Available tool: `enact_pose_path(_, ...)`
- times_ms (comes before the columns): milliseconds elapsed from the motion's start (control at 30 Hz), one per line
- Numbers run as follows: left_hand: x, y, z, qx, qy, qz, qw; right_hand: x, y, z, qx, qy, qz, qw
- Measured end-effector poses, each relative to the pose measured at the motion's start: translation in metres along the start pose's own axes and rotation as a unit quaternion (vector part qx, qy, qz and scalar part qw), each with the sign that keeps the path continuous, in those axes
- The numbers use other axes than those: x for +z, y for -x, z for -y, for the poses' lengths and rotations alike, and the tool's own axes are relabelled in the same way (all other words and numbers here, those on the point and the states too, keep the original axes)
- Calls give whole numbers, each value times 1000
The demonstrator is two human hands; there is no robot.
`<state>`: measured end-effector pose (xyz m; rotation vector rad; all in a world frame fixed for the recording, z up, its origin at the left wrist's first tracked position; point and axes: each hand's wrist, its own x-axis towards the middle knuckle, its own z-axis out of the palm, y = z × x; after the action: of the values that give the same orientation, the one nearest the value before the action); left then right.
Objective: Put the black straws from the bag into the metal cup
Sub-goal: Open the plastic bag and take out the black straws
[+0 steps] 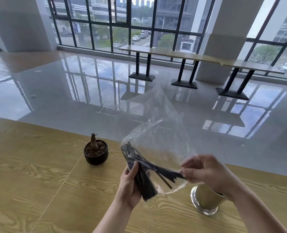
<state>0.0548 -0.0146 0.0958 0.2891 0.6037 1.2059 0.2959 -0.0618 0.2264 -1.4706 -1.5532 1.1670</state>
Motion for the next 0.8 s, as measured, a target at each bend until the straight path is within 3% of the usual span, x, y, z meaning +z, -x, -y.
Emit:
enact_pose_path(67, 2, -3, -3, 6, 4, 6, 1000, 8, -1, -1, -9, 24, -14, 1000)
enact_pose_path(267, 2, 1, -15, -28, -49, 87, 995, 5, -8, 13, -128, -18, -166, 978)
enact_pose_path(367, 6, 0, -12, -11, -43, 89, 995, -6, -6, 21, -161, -83, -145, 973)
enact_pose_path(467, 10, -1, -14, 11, -19, 77, 997, -12, 0, 15, -181, -268, -92, 942)
enact_pose_path(500, 11, -1, -15, 13, -7, 84, 996, -8, 1, 10, -165, -277, -83, 943)
enact_pose_path(600, 14, -2, -19, 18, 8, 106, 994, 11, -4, 2, -115, -125, -102, 980)
enact_pose_path(733, 16, -3, -21, 17, 45, 191, 980, 8, -5, 20, -218, -131, -175, 951)
enact_pose_path(800, 19, -1, -23, 8, 47, 208, 977, 3, -6, 29, -230, -37, -155, 960)
